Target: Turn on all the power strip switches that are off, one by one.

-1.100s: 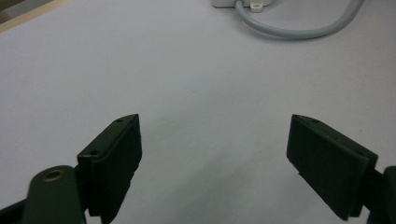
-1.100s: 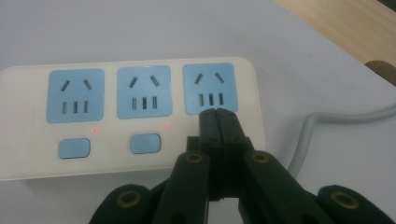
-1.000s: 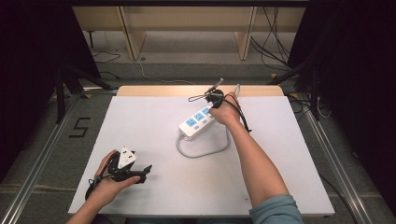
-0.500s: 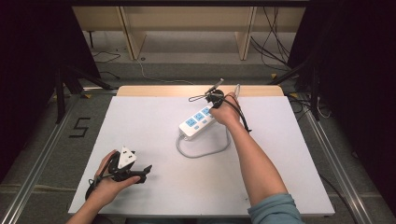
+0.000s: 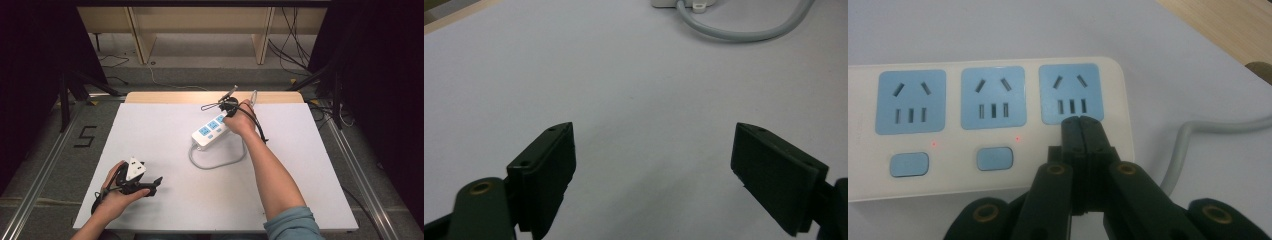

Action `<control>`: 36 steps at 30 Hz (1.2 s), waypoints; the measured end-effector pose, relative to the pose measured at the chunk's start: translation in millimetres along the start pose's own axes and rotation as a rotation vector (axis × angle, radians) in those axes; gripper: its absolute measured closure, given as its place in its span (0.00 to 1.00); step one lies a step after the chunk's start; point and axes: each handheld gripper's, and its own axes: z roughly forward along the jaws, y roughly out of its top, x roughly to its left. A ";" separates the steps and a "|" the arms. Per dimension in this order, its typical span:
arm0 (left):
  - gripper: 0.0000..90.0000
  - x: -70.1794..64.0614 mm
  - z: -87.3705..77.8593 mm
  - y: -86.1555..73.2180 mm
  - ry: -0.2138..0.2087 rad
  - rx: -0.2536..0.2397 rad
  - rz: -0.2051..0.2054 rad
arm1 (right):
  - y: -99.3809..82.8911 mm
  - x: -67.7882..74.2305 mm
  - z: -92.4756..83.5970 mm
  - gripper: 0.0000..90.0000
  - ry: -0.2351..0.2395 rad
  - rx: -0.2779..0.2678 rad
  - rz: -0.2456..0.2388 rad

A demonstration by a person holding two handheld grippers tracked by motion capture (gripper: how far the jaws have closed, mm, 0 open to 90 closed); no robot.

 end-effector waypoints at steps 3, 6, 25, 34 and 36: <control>0.20 0.1 0.1 0.0 -0.001 0.000 0.001 | 0.2 0.0 0.1 1.00 0.000 0.002 -0.002; 0.20 0.0 0.1 0.1 -0.001 0.001 0.001 | 0.2 -0.2 0.3 1.00 0.001 0.004 -0.002; 0.20 -0.2 0.4 0.4 -0.002 -0.002 -0.001 | 0.7 3.2 2.8 1.00 -0.023 0.023 -0.011; 0.20 0.3 0.2 0.4 -0.001 -0.004 -0.003 | 1.1 4.3 3.2 1.00 -0.027 0.025 0.000; 0.20 0.4 0.3 0.4 0.000 -0.005 -0.005 | 1.0 4.2 3.3 1.00 -0.028 0.025 0.001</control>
